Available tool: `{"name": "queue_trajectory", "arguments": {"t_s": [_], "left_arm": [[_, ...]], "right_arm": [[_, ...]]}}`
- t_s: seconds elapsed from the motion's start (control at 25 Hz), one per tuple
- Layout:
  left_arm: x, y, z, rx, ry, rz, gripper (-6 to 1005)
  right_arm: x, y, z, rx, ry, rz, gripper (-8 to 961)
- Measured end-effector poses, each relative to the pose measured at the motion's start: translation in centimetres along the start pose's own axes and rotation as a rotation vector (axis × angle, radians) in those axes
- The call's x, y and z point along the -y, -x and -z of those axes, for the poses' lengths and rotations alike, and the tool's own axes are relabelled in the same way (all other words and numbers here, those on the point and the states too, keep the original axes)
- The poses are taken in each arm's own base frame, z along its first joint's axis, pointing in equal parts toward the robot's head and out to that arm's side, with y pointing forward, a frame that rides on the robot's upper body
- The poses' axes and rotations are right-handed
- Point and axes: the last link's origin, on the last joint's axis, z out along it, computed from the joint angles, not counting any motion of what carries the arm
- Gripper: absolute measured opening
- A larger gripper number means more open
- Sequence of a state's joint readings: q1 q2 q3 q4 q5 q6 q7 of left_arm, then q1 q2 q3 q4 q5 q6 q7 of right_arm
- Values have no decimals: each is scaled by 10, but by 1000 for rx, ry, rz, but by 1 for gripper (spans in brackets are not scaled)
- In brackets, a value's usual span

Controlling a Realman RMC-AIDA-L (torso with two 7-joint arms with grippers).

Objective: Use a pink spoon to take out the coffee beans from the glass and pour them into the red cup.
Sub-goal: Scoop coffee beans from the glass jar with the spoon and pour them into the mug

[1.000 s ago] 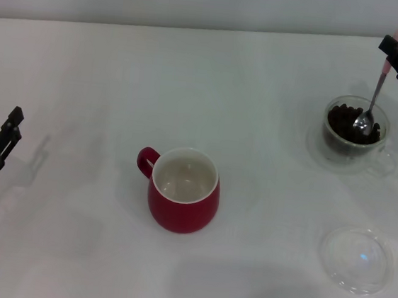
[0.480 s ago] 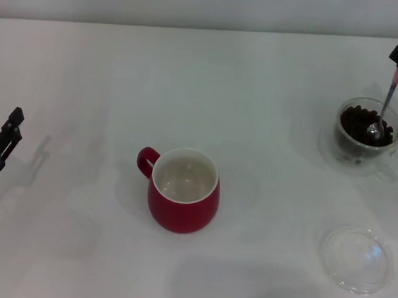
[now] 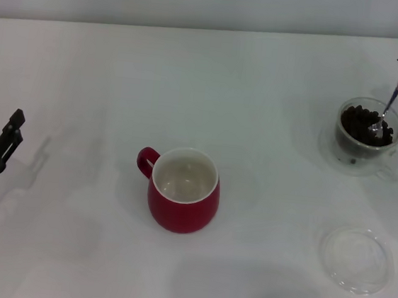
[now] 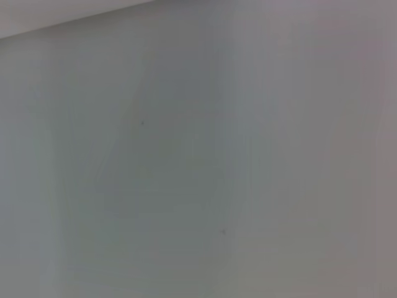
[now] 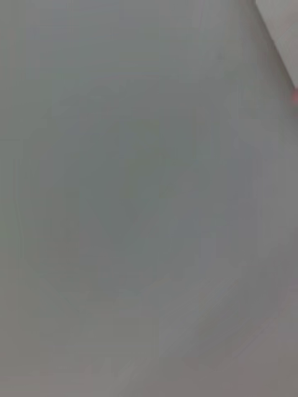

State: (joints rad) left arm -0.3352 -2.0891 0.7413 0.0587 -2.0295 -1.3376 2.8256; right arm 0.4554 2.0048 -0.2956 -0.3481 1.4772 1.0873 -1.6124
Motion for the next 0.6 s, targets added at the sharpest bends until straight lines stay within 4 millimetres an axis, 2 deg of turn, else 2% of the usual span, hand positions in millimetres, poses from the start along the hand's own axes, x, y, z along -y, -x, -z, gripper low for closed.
{"name": "queue_trajectory", "arguments": {"t_s": [0.6], "left_arm": [[0,1,2,2,-6,3,566]], "right_arm": [[18,-11,15,13,-84,-201,153]]}}
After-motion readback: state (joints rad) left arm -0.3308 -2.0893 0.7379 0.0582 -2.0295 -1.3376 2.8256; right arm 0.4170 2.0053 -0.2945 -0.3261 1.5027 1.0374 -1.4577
